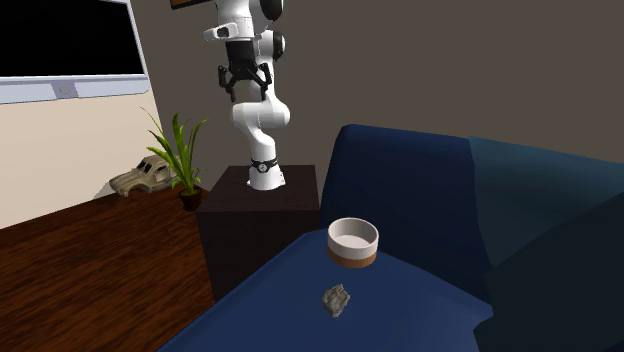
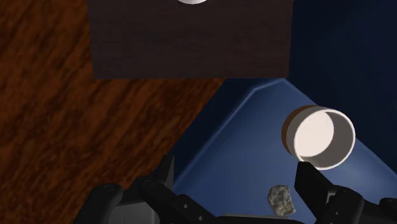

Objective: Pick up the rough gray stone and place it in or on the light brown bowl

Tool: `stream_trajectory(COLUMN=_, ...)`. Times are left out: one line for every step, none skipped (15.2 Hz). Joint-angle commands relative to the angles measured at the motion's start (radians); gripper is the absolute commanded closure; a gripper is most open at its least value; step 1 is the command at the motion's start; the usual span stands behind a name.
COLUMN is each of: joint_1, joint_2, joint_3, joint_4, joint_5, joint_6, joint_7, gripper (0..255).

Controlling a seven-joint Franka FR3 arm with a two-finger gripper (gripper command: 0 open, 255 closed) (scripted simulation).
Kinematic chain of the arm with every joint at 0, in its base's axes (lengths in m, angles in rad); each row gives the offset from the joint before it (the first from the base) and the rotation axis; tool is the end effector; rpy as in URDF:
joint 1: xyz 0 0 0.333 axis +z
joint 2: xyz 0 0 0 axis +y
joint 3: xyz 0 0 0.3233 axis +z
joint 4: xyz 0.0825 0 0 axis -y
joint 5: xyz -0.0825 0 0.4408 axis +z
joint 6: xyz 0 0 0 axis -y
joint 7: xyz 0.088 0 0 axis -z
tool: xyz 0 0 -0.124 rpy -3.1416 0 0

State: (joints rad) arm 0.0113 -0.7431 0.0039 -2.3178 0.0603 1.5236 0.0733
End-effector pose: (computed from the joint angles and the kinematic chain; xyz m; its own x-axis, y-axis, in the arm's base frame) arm 0.3645 0.0135 0.5795 0.9969 -0.0563 -0.0551 -0.0593 -0.9968 -0.0537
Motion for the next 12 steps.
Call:
stream_trajectory(joint_1=0.000, joint_2=0.000, joint_3=0.000, joint_4=0.000, joint_5=0.000, joint_6=0.000, joint_7=0.000, gripper=0)
stream_trajectory(joint_1=0.004, joint_2=0.013, joint_3=0.002, joint_4=-0.021, joint_5=0.004, joint_6=0.038, joint_7=-0.006, gripper=0)
stream_trajectory(joint_1=0.009, joint_2=0.027, joint_3=0.004, joint_4=-0.040, joint_5=0.009, joint_6=0.076, joint_7=-0.012, gripper=0)
stream_trajectory(joint_1=0.014, joint_2=0.043, joint_3=0.006, joint_4=-0.058, joint_5=0.013, joint_6=0.115, joint_7=-0.018, gripper=0)
stream_trajectory(joint_1=0.018, joint_2=0.060, joint_3=0.008, joint_4=-0.075, joint_5=0.018, joint_6=0.153, joint_7=-0.024, gripper=0)
stream_trajectory(joint_1=0.023, joint_2=0.079, joint_3=0.010, joint_4=-0.090, joint_5=0.023, joint_6=0.192, joint_7=-0.031, gripper=0)
stream_trajectory(joint_1=0.028, joint_2=0.099, joint_3=0.013, joint_4=-0.104, joint_5=0.027, joint_6=0.231, joint_7=-0.037, gripper=0)
stream_trajectory(joint_1=0.034, joint_2=0.121, joint_3=0.015, joint_4=-0.116, joint_5=0.032, joint_6=0.269, joint_7=-0.044, gripper=0)
stream_trajectory(joint_1=0.039, joint_2=0.144, joint_3=0.017, joint_4=-0.127, joint_5=0.037, joint_6=0.308, joint_7=-0.050, gripper=0)
stream_trajectory(joint_1=0.044, joint_2=0.169, joint_3=0.020, joint_4=-0.137, joint_5=0.043, joint_6=0.347, joint_7=-0.057, gripper=0)
stream_trajectory(joint_1=0.050, joint_2=0.195, joint_3=0.022, joint_4=-0.144, joint_5=0.048, joint_6=0.385, joint_7=-0.064, gripper=0)
stream_trajectory(joint_1=0.055, joint_2=0.222, joint_3=0.024, joint_4=-0.151, joint_5=0.053, joint_6=0.423, joint_7=-0.072, gripper=0)
